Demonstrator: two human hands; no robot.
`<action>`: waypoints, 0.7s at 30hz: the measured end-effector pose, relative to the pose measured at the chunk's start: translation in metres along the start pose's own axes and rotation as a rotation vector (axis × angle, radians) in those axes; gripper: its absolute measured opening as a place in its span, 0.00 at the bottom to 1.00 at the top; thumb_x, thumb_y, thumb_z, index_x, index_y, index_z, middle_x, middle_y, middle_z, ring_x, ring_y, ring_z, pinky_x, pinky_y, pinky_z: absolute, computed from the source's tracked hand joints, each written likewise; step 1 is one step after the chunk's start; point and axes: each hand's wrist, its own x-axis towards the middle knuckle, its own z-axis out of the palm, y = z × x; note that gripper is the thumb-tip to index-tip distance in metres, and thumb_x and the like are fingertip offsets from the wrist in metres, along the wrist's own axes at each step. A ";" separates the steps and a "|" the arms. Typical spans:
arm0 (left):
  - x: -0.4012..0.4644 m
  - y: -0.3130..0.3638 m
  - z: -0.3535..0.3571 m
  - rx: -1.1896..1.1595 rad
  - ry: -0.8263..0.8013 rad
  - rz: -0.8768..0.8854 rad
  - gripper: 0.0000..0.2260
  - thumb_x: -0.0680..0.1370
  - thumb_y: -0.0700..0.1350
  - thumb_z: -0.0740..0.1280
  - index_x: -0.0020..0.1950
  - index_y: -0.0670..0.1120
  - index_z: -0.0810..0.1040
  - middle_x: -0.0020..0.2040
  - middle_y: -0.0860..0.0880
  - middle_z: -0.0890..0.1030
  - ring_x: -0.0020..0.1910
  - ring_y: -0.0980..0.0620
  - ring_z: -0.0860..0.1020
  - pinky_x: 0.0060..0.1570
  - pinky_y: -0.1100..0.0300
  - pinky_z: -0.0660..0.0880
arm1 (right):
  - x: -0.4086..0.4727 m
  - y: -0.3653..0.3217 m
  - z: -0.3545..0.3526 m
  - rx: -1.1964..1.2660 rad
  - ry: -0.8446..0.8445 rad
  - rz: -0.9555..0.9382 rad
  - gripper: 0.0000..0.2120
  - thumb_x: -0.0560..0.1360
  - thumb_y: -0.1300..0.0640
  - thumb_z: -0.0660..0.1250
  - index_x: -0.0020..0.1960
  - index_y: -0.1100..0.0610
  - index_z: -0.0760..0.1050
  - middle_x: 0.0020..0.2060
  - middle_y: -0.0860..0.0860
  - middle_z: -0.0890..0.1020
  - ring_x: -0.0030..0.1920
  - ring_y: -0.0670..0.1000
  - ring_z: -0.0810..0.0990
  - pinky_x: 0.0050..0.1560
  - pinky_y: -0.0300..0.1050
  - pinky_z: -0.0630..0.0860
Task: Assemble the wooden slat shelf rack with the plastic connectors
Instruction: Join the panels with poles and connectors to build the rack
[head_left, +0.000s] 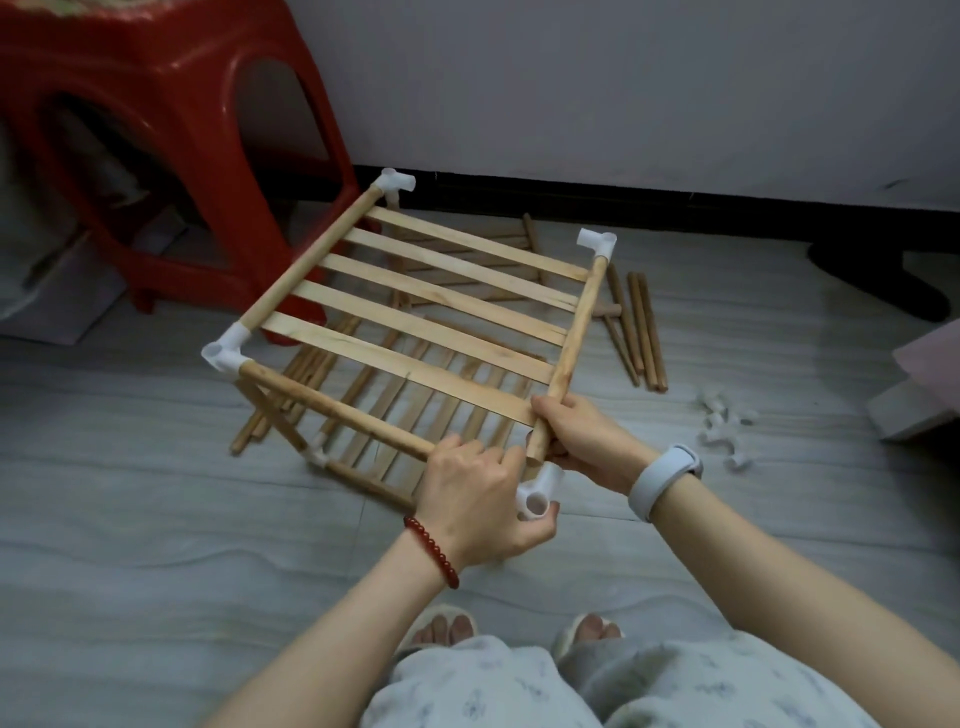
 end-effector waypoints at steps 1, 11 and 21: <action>0.000 -0.001 0.001 -0.014 0.010 0.000 0.17 0.66 0.60 0.60 0.29 0.47 0.71 0.23 0.52 0.73 0.21 0.51 0.71 0.30 0.61 0.62 | 0.001 -0.002 -0.001 0.019 -0.002 -0.007 0.15 0.81 0.55 0.53 0.37 0.57 0.66 0.28 0.53 0.73 0.24 0.45 0.72 0.26 0.35 0.71; -0.003 -0.009 0.005 -0.045 0.064 -0.006 0.14 0.67 0.56 0.62 0.32 0.46 0.72 0.23 0.52 0.72 0.21 0.51 0.70 0.29 0.62 0.63 | 0.004 -0.001 0.002 -0.011 -0.001 -0.028 0.14 0.80 0.59 0.56 0.35 0.59 0.68 0.24 0.50 0.74 0.24 0.44 0.75 0.29 0.37 0.76; -0.002 -0.004 0.005 0.005 0.099 0.000 0.14 0.70 0.56 0.60 0.35 0.46 0.75 0.26 0.53 0.72 0.21 0.52 0.70 0.29 0.62 0.61 | 0.001 0.000 -0.005 -0.242 -0.032 -0.031 0.10 0.78 0.56 0.56 0.39 0.56 0.67 0.30 0.51 0.75 0.32 0.47 0.71 0.31 0.38 0.65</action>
